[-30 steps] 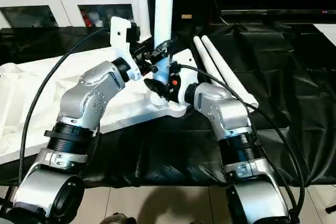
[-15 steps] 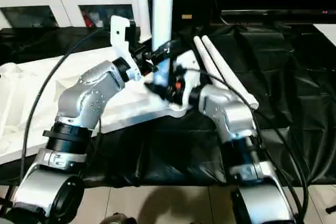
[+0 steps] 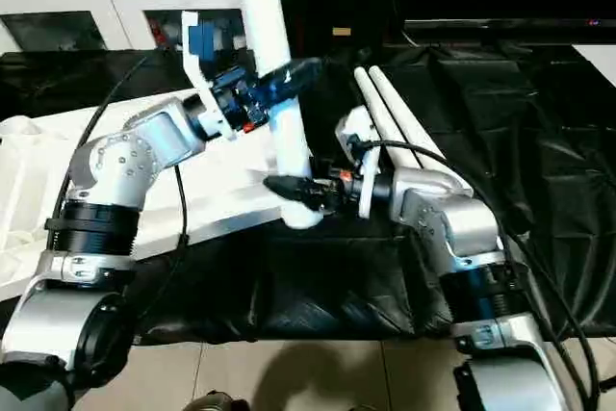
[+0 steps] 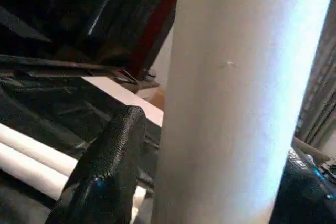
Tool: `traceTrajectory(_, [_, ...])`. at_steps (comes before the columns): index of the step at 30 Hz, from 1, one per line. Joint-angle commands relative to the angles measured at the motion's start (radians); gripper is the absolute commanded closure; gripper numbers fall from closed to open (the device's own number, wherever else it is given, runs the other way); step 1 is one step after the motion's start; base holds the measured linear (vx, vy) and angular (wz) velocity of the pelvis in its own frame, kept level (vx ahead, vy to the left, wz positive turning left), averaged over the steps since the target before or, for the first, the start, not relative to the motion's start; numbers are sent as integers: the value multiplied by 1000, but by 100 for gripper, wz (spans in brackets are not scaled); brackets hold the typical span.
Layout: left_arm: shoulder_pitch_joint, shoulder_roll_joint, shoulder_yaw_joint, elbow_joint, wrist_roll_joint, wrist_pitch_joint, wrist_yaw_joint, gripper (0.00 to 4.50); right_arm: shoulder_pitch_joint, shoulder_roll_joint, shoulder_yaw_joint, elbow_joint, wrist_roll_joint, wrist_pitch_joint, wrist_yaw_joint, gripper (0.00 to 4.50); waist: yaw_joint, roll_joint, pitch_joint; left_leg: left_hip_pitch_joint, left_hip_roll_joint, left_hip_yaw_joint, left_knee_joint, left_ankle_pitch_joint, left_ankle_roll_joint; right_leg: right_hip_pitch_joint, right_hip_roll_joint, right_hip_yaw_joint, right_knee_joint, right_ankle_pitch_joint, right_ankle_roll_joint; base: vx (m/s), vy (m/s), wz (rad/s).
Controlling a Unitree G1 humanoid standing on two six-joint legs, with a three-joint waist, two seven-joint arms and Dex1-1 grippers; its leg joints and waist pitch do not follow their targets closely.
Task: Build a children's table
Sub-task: Insert table leg to table base
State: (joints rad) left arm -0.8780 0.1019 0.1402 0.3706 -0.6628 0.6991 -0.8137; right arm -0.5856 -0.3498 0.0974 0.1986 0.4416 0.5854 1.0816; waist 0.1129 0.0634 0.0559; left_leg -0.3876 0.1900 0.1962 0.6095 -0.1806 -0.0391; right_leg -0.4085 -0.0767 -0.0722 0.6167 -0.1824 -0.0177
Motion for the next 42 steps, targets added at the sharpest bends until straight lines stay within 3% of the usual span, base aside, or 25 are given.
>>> traceTrajectory(1, [-31, 8, 17, 31, 7, 1, 49, 197, 3, 2, 28, -78, 33, 0, 49, 257, 3, -17, -83, 13, 32, -21, -51, -77, 79, 64, -63, 39, -66, -123, -222, 0, 0, 0])
traceTrajectory(9, [-42, 3, 24, 48, 24, -11, 83, 254, 6, -8, 49, -82, 5, -11, 50, 257, 4, -24, -84, 11, 30, -21, -50, -62, 80, 64, -63, 40, -65, -124, -213, 0, 0, 0])
traceTrajectory(10, [-42, 3, 23, 48, 26, -12, 83, 260, 5, -8, 50, -82, 7, -7, 52, 201, 4, -22, -84, 12, 31, -21, -51, -62, 81, 64, -64, 40, -65, -125, -214, 0, 0, 0])
traceTrajectory(11, [-45, 1, 25, 51, 28, -10, 94, 260, -3, -1, 43, -71, 5, 5, 27, 187, 4, -22, -84, 11, 31, -21, -50, -61, 82, 64, -63, 40, -65, -125, -214, 0, 0, 0])
traceTrajectory(15, [-56, -4, 31, 65, 35, -1, 138, 265, -30, 21, 16, -33, 4, 29, -31, 150, 3, -27, -83, 12, 30, -21, -51, -63, 78, 64, -64, 40, -67, -140, -205, 0, 0, 0])
traceTrajectory(18, [-70, -8, 35, 93, 56, 4, 200, 266, -54, 35, -13, -7, 17, 51, -63, 139, 2, -24, -82, 13, 30, -22, -52, -73, 70, 62, -63, 39, -69, -157, -203, 0, 0, 0])
traceTrajectory(19, [-78, -13, 43, 112, 66, 0, 238, 267, -68, 41, -27, 9, 17, 63, -87, 110, 2, -25, -83, 14, 31, -22, -52, -68, 69, 62, -63, 40, -67, -149, -201, 0, 0, 0])
traceTrajectory(21, [-79, -13, 44, 116, 69, -1, 241, 267, -74, 42, -29, 16, 13, 65, -96, 100, 2, -25, -84, 14, 30, -22, -51, -60, 69, 62, -62, 40, -65, -133, -206, 0, 0, 0])
traceTrajectory(26, [-74, -16, 31, 108, 87, -6, 269, 267, -102, 60, -48, 61, -1, 112, -177, 96, 3, -24, -86, 13, 30, -22, -50, -34, 78, 62, -64, 40, -60, -86, -216, 0, 0, 0])
traceTrajectory(32, [-69, -25, 9, 99, 96, -8, 288, 267, -137, 76, -87, 100, 22, 192, -233, 96, 4, -25, -85, 13, 30, -21, -51, -51, 67, 64, -64, 41, -62, -101, -220, 0, 0, 0])
traceTrajectory(37, [-71, -31, -1, 87, 113, -15, 292, 267, -140, 60, -61, 103, -5, 196, -240, 96, 5, -24, -85, 13, 30, -22, -51, -44, 62, 64, -65, 41, -61, -94, -210, 0, 0, 0])
traceTrajectory(42, [-58, -22, -61, 49, 154, -57, 251, 267, -137, 60, -30, 85, -26, 204, -244, 96, 5, -23, -86, 13, 31, -22, -51, -39, 67, 64, -66, 41, -61, -77, -217, 0, 0, 0])
